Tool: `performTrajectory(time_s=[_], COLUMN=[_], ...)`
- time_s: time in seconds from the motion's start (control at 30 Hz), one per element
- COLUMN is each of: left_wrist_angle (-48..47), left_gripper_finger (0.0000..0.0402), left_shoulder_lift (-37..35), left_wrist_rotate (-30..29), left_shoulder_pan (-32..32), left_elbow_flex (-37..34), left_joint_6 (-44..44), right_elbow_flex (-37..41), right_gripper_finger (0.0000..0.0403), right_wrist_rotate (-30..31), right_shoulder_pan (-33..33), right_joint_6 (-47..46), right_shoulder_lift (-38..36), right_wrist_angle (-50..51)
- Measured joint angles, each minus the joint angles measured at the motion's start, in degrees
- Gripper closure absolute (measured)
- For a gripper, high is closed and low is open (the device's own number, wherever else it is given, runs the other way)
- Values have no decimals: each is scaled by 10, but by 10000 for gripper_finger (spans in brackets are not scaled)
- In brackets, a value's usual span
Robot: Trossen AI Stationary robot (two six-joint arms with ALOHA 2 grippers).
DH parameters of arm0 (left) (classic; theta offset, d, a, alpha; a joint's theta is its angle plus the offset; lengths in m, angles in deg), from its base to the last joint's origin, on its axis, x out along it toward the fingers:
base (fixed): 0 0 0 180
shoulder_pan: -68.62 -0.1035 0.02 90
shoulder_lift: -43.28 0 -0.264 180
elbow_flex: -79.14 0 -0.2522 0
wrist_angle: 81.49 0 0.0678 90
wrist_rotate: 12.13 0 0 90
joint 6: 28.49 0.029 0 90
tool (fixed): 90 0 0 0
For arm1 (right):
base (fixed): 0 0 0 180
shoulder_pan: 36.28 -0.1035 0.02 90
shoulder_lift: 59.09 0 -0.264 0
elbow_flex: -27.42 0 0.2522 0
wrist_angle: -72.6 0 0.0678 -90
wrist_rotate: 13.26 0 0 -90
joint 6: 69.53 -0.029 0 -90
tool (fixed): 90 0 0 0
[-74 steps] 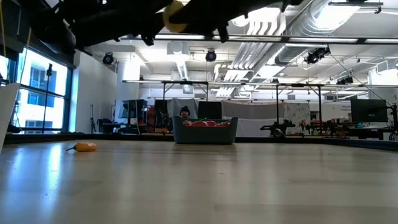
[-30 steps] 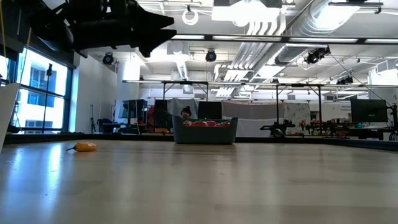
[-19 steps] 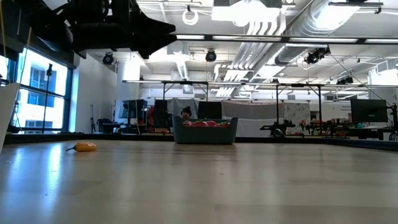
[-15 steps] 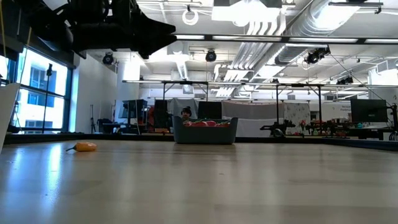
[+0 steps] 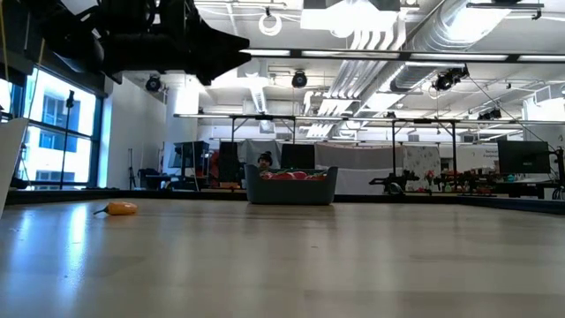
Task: Sort produce into baskets
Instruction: Put the yellow lemon into the black transparent bin, then put the orange chili pepper into the white bin
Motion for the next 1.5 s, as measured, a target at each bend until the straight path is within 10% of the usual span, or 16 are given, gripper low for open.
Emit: performTrajectory(time_s=[0.57,1.0,1.5], left_wrist_angle=[-41,-49,-238], left_gripper_finger=[188,188,237], left_shoulder_lift=[0,0,-53], left_wrist_rotate=[1,2,2], left_shoulder_pan=[-27,-26,-10], left_elbow_flex=[0,0,0], left_joint_6=[-5,-5,-15], right_elbow_flex=[82,78,78], right_gripper_finger=[281,111,388], right_wrist_rotate=[-8,-44,140], right_shoulder_pan=[51,52,107], right_joint_6=[279,328,455], right_shoulder_lift=[35,31,-41], right_wrist_angle=[-44,-42,-20])
